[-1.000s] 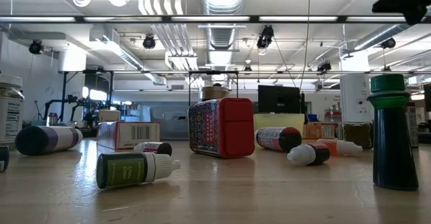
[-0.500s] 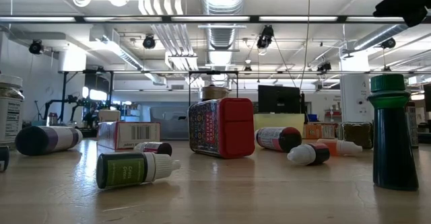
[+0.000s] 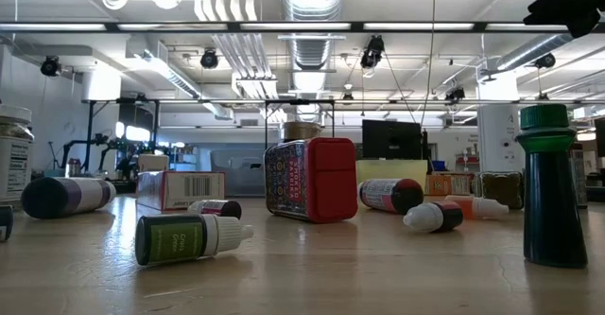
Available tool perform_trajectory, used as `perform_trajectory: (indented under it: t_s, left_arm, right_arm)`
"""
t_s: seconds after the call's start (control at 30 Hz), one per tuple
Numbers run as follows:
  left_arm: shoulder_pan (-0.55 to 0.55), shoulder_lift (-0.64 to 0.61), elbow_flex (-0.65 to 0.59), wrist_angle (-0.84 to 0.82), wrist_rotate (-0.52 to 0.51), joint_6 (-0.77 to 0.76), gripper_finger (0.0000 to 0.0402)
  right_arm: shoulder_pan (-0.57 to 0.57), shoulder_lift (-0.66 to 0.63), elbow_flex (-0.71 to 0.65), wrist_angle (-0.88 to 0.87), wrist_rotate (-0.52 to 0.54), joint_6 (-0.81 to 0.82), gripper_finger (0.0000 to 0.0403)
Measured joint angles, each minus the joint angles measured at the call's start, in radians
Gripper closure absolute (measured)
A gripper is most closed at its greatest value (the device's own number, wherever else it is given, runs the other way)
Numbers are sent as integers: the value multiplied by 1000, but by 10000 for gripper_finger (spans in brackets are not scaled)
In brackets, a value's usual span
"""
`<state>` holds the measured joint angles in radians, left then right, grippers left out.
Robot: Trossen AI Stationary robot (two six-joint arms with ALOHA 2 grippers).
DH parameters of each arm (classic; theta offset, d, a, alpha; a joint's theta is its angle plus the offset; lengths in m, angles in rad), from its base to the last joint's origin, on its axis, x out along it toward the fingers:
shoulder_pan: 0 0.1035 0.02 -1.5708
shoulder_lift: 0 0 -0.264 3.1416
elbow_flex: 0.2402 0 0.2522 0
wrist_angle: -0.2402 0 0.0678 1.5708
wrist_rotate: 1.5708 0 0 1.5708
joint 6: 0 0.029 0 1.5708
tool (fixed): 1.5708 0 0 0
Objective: Pick & Place Kitchen Items
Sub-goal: Put the gold spice bottle into the black bin
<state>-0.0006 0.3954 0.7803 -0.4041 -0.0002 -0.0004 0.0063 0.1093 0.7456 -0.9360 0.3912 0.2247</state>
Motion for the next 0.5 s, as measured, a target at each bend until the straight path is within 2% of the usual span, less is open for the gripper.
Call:
perform_trajectory:
  t_s: [0.23, 0.33, 0.5]
  left_arm:
    - [0, 2, 0, 15, -17, 2, 383]
    - [0, 14, 0, 85, -59, -1, 383]
    - [0, 34, 0, 207, -61, -6, 383]
  right_arm:
    - [0, 0, 0, 0, 0, 0, 222]
    - [0, 0, 0, 0, 0, 0, 216]
    - [0, 0, 0, 0, 0, 0, 207]
